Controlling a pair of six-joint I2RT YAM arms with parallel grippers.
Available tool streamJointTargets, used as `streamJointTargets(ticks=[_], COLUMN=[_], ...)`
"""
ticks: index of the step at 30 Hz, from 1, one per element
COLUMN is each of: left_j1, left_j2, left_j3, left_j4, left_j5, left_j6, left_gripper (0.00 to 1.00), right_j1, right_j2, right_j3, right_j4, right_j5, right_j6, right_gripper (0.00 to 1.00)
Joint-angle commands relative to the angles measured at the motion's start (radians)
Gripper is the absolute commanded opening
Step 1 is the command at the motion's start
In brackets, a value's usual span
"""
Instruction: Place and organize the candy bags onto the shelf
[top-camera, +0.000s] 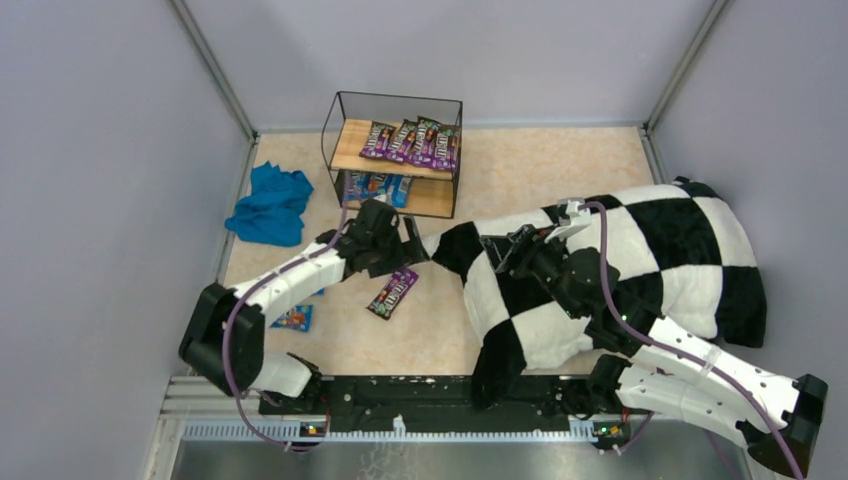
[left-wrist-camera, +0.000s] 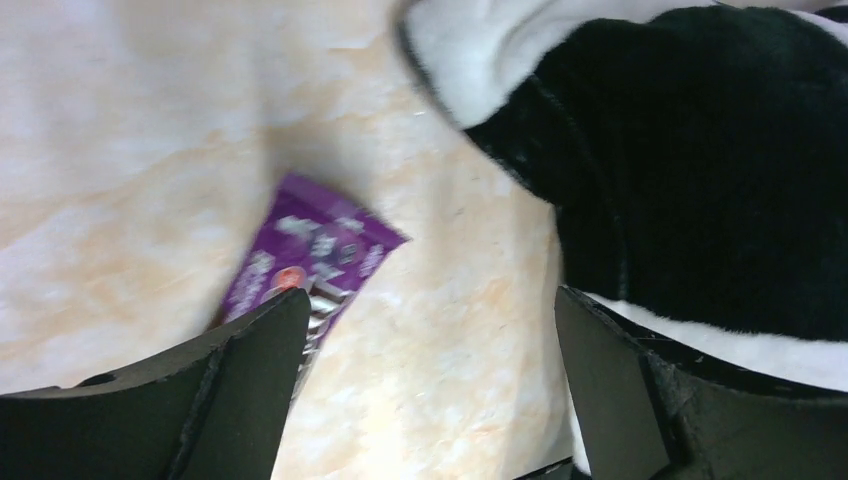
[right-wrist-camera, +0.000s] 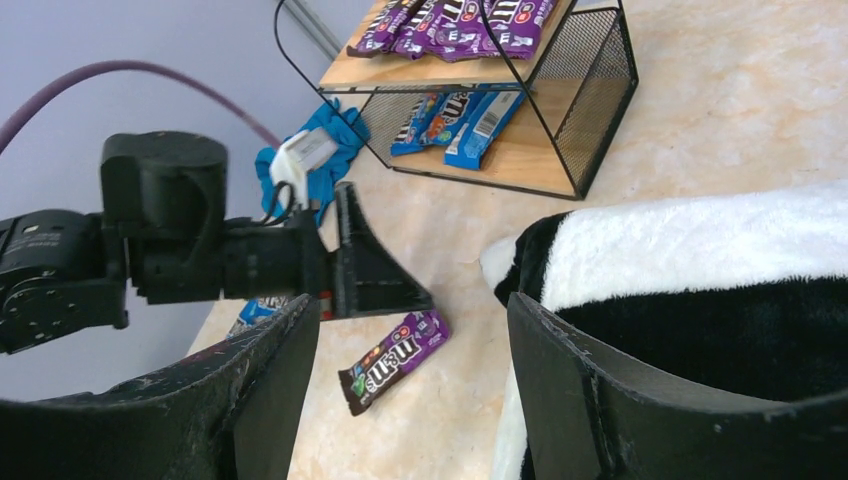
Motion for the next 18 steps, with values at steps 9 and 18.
streamJointTargets(ticks=[9, 18], left_j1=[0.145, 0.195], left_j2=[-0.236, -0.404], left_j3=[-0.293, -0.463], left_j4=[-0.083, -0.073], left_j5=[0.116, 0.119], left_j6=[0.106, -0.044], left_gripper=[0.99, 0.95], right_j1=[-0.006, -0.006], right_j2=[0.002, 0.018], right_j3=[0.009, 0.011], right_j4=[0.031, 0.042], right_j5=[-0.015, -0.036], right_j6=[0.022, 0.038], right_gripper=[0.69, 0.69])
